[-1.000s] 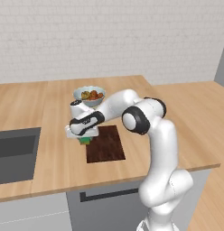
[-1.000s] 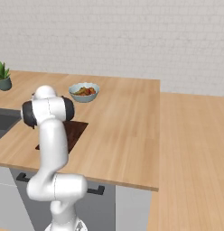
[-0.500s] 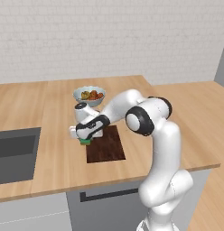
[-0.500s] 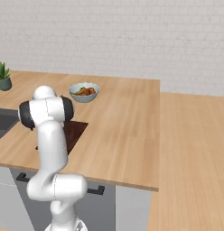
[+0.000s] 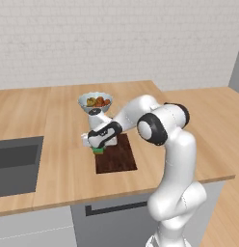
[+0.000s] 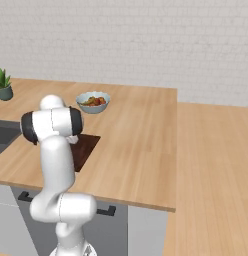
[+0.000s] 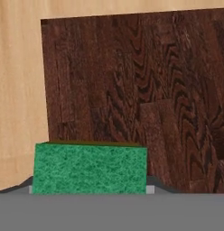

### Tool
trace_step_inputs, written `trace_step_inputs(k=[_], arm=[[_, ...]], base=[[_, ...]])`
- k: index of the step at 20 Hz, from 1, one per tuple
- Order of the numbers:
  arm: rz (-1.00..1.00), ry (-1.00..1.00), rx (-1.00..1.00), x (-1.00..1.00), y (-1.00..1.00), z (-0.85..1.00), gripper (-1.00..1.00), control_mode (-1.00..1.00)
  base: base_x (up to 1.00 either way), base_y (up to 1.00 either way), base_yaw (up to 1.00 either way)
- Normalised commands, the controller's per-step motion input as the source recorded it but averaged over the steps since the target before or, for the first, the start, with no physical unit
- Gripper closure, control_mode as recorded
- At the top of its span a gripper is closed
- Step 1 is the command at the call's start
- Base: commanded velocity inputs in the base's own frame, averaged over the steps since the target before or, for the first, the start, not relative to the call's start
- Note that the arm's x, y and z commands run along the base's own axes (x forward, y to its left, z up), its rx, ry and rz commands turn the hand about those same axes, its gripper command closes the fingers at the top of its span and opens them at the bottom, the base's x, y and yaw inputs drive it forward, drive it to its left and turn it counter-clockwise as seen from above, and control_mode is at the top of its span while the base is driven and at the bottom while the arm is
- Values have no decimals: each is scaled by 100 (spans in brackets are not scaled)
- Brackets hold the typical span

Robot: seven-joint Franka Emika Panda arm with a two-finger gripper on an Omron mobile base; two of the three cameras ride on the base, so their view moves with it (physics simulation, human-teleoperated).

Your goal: Pick up the sponge from the counter and clean the cutting board by briefly scrubbing or pressing down on the cutting board. Once finished, release the sponge.

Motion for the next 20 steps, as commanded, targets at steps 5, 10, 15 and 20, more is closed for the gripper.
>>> trace_step_inputs(k=[5, 10, 15, 20], arm=[[0, -1, 0, -15, -63, -32, 100, -100], [0, 0, 0, -3, -63, -11, 100, -100], [0, 0, 0, 0, -60, -45, 100, -100], [0, -6, 0, -8, -66, -70, 100, -100]], base=[[0, 0, 0], [0, 0, 0], [0, 0, 0], [0, 0, 0]])
